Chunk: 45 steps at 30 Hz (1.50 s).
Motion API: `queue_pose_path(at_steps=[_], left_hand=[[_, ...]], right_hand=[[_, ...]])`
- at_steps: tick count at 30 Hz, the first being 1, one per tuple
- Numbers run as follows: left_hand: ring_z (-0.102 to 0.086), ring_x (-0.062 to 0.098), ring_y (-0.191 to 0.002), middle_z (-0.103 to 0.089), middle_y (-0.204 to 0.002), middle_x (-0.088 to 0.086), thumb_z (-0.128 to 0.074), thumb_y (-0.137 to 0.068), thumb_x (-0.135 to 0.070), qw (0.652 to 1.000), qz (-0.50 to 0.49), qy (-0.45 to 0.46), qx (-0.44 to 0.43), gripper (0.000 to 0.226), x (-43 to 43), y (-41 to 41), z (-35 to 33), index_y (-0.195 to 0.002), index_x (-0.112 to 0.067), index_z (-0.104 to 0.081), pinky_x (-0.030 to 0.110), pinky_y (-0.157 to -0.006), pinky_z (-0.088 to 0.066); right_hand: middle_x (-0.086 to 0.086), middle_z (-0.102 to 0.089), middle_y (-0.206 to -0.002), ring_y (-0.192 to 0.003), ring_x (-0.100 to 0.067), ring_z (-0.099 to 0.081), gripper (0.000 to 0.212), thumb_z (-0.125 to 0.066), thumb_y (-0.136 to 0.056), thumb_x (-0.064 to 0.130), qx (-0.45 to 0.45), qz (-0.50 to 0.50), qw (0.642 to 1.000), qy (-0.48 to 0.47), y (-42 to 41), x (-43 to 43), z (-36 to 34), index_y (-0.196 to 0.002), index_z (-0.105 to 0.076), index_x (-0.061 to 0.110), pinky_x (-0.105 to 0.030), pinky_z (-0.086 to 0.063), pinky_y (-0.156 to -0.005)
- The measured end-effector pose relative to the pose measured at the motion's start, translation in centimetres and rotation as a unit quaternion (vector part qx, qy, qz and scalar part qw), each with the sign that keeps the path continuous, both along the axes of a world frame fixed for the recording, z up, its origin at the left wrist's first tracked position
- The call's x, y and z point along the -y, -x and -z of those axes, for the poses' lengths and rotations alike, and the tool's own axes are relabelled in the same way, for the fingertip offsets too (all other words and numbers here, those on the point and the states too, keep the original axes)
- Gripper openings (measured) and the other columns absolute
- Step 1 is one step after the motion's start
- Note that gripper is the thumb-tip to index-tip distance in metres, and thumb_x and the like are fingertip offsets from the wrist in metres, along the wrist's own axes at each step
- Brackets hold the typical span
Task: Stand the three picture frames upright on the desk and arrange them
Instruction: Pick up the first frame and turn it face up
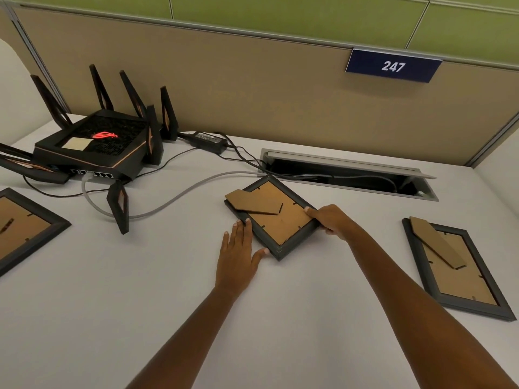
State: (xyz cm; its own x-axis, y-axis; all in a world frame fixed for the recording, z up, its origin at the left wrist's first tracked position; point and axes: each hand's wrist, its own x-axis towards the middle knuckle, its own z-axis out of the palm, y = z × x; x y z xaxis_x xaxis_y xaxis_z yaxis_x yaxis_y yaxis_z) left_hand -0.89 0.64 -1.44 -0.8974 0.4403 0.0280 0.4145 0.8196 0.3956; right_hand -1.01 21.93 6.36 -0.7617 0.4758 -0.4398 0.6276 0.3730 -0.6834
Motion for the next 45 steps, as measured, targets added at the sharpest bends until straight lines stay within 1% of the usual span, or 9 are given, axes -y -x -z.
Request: queue_pose_path(at_steps=[4, 6, 10, 14, 20, 23, 27, 35, 45], left_hand=[[0.004, 0.023, -0.145, 0.002, -0.157, 0.011, 0.025, -0.062, -0.071, 1.0, 0.011, -0.003, -0.009, 0.099, 0.4, -0.5, -0.6, -0.143, -0.015, 0.01, 0.033, -0.117, 0.003], [0.005, 0.023, -0.145, 0.003, -0.157, 0.011, 0.035, -0.049, -0.075, 1.0, 0.01, -0.017, -0.002, 0.114, 0.9, -0.8, -1.1, -0.143, -0.016, 0.009, 0.035, -0.117, 0.003], [-0.001, 0.025, -0.145, -0.003, -0.156, 0.013, 0.007, -0.069, -0.07, 0.998, -0.01, -0.064, 0.006, 0.092, 1.8, -1.6, -2.9, -0.144, -0.017, -0.003, 0.035, -0.118, -0.003], [-0.026, 0.031, -0.139, -0.031, -0.148, 0.018, -0.047, -0.091, -0.021, 0.981, -0.046, -0.189, -0.027, 0.051, 2.6, -2.2, -4.8, -0.137, -0.005, -0.03, 0.038, -0.113, -0.026], [-0.049, 0.036, -0.118, -0.051, -0.124, 0.025, -0.052, -0.087, 0.0, 0.946, -0.07, -0.3, -0.102, 0.03, 4.1, -2.7, -7.9, -0.117, 0.002, -0.049, 0.04, -0.098, -0.045], [-0.055, 0.03, -0.102, -0.058, -0.105, 0.022, -0.05, -0.086, 0.005, 0.924, -0.035, -0.354, -0.137, 0.019, 4.8, -3.1, -9.5, -0.105, 0.003, -0.053, 0.023, -0.093, -0.042], [-0.052, 0.021, -0.095, -0.055, -0.1, 0.01, -0.042, -0.091, 0.001, 0.89, -0.04, -0.449, -0.061, 0.017, 5.0, -3.8, -11.8, -0.106, 0.002, -0.051, 0.03, -0.08, -0.047], [-0.059, 0.026, -0.093, -0.061, -0.108, 0.02, -0.038, -0.095, -0.013, 0.885, -0.109, -0.446, 0.082, 0.022, 6.4, -5.3, -11.7, -0.109, 0.0, -0.049, 0.032, -0.076, -0.051], [-0.057, 0.036, -0.106, -0.06, -0.114, 0.021, -0.036, -0.097, -0.019, 0.772, -0.243, -0.539, 0.233, 0.031, 8.3, -6.1, -11.8, -0.112, 0.003, -0.052, 0.044, -0.092, -0.047]], right_hand=[[-0.013, -0.051, -0.093, -0.088, -0.023, -0.048, 0.038, -0.051, -0.09, 0.032, -0.043, 0.028, 0.994, 0.091, -0.8, 0.6, -1.3, -0.105, -0.052, -0.003, -0.03, -0.042, -0.076], [-0.012, -0.052, -0.089, -0.087, -0.022, -0.049, 0.036, -0.052, -0.09, 0.028, -0.057, 0.044, 0.991, 0.117, -1.3, 1.1, -2.0, -0.11, -0.05, -0.002, -0.03, -0.042, -0.08], [-0.007, -0.05, -0.074, -0.068, -0.019, -0.049, 0.021, -0.054, -0.089, 0.022, -0.063, 0.062, 0.979, 0.185, -2.7, 2.2, -3.7, -0.094, -0.049, 0.002, -0.027, -0.046, -0.065], [-0.01, -0.053, -0.073, -0.065, -0.018, -0.05, 0.016, -0.057, -0.087, 0.017, -0.055, 0.067, 0.962, 0.257, -4.4, 3.1, -5.6, -0.076, -0.053, 0.007, -0.023, -0.046, -0.056], [-0.01, -0.068, -0.059, -0.053, -0.016, -0.063, 0.018, -0.054, -0.086, 0.017, -0.071, 0.024, 0.935, 0.346, -7.0, 4.8, -8.9, -0.078, -0.06, 0.002, -0.02, -0.053, -0.044], [-0.008, -0.07, -0.057, -0.049, -0.016, -0.065, 0.033, -0.048, -0.088, 0.03, -0.076, -0.037, 0.918, 0.388, -8.0, 5.2, -10.5, -0.079, -0.063, 0.001, -0.022, -0.055, -0.048], [-0.007, -0.07, -0.064, -0.057, -0.018, -0.069, 0.055, -0.045, -0.084, 0.056, -0.096, -0.068, 0.925, 0.362, -9.1, 5.7, -12.0, -0.082, -0.063, 0.004, -0.025, -0.058, -0.052], [-0.011, -0.063, -0.091, -0.08, -0.023, -0.064, 0.036, -0.046, -0.089, 0.042, -0.155, -0.093, 0.967, 0.181, -11.4, 6.3, -11.4, -0.097, -0.06, 0.01, -0.032, -0.054, -0.075], [-0.008, -0.054, -0.111, -0.101, -0.023, -0.054, 0.038, -0.049, -0.086, 0.045, -0.139, -0.054, 0.975, 0.165, -13.7, 9.9, -3.8, -0.109, -0.051, 0.014, -0.032, -0.048, -0.082]])
